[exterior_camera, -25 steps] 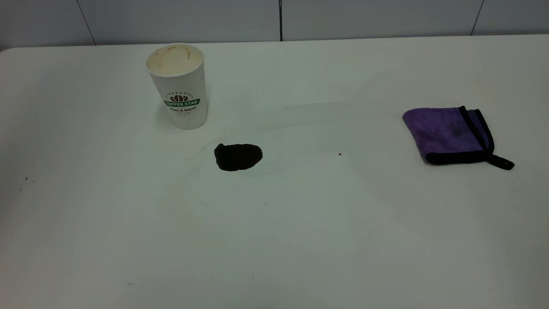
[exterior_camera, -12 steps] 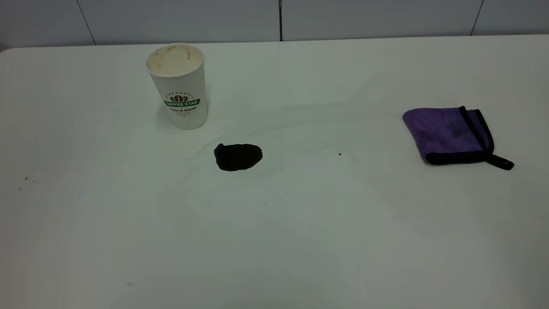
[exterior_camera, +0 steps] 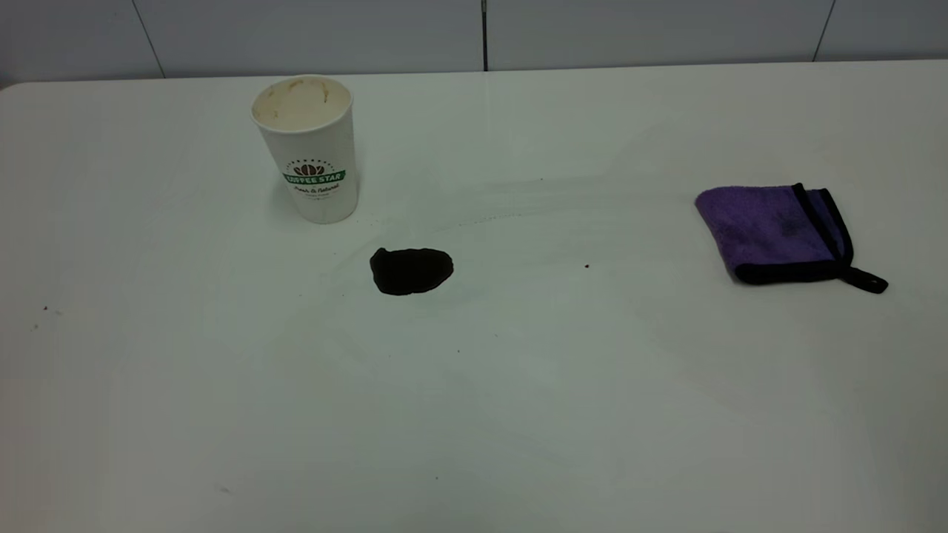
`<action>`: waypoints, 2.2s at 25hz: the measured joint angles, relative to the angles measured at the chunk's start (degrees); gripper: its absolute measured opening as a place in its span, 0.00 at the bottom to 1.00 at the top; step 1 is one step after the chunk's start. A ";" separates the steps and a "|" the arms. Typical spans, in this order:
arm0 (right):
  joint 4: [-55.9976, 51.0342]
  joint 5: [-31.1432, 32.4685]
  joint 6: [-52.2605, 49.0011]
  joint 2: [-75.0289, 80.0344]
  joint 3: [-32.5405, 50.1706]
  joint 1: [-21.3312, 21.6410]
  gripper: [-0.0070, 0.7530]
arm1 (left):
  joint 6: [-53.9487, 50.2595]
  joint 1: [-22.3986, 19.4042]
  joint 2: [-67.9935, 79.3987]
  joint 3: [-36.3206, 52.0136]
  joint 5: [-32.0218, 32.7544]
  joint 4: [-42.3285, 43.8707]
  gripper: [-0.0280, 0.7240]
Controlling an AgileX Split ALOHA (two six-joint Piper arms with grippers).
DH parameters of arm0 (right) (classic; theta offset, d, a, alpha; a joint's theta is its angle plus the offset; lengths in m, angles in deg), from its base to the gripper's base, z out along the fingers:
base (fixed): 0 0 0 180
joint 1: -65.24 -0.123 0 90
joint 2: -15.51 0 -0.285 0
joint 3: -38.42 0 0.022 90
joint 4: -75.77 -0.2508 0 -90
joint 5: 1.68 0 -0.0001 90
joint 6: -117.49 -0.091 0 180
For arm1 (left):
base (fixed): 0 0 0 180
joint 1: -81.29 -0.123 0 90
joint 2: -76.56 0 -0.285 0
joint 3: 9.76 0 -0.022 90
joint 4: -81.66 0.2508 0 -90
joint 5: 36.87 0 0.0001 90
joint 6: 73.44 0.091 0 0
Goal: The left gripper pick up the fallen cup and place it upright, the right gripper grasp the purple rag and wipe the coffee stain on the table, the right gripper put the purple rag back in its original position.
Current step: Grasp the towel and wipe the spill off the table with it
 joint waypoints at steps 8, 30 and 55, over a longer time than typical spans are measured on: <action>0.00 0.00 0.00 0.00 0.00 0.00 0.77 | -0.11 -0.05 -12.86 0.78 0.85 0.91 0.36; 0.00 0.00 0.00 0.00 0.00 0.00 0.77 | -0.17 -0.05 -16.20 0.83 1.05 1.03 0.36; 5.54 -16.41 -5.03 42.29 -12.18 0.00 0.77 | -0.27 -0.05 -16.20 0.83 1.05 1.03 0.36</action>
